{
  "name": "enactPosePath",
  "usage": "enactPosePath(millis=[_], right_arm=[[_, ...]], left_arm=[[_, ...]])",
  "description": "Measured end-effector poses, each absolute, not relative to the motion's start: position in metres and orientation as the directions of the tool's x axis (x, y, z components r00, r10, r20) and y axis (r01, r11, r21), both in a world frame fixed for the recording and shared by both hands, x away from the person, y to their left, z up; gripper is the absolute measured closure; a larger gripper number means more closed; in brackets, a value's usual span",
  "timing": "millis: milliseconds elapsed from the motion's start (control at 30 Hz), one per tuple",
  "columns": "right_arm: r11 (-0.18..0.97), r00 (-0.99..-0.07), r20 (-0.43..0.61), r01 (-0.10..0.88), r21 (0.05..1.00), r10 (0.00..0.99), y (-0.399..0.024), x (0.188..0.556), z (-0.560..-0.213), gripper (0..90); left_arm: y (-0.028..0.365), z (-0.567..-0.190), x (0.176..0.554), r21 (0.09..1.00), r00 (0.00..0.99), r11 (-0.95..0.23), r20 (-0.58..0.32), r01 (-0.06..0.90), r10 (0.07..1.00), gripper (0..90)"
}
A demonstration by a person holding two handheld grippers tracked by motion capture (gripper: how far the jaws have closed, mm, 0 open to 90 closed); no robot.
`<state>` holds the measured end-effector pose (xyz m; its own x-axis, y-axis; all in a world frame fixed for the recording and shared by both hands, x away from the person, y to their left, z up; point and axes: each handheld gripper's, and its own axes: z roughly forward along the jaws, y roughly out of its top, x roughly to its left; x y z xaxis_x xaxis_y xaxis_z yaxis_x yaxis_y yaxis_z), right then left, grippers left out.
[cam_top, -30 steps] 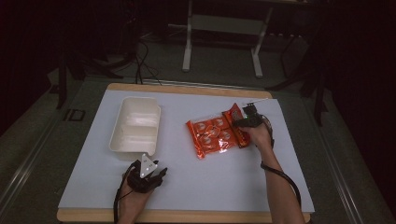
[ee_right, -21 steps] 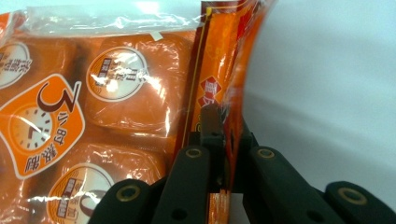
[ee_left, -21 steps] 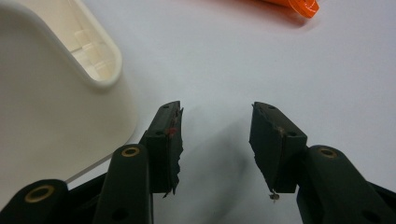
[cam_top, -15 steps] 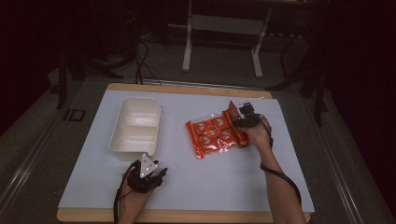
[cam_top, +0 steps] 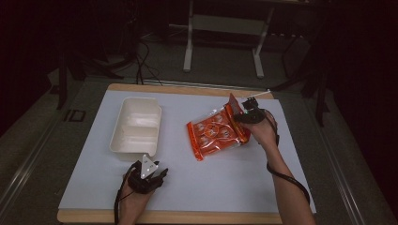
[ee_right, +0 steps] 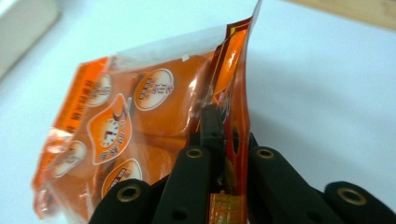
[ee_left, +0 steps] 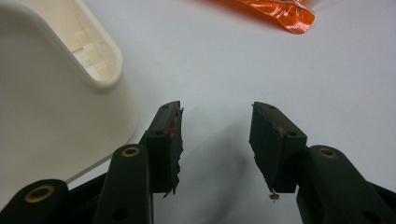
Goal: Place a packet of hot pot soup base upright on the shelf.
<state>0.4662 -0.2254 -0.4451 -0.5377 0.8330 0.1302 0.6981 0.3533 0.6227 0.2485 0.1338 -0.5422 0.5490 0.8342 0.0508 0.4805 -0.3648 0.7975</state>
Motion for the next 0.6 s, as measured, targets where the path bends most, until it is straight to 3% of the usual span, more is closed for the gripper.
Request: enactPosePath(millis=[600], right_arm=[[0.474, -0.708, 0.051, 0.524, 0.708, 0.705, -0.153, 0.425, -0.371, 89.8]], left_arm=[[0.135, -0.542, 0.248, 0.802, 0.547, -0.356, 0.045, 0.479, 0.836, 53.8]])
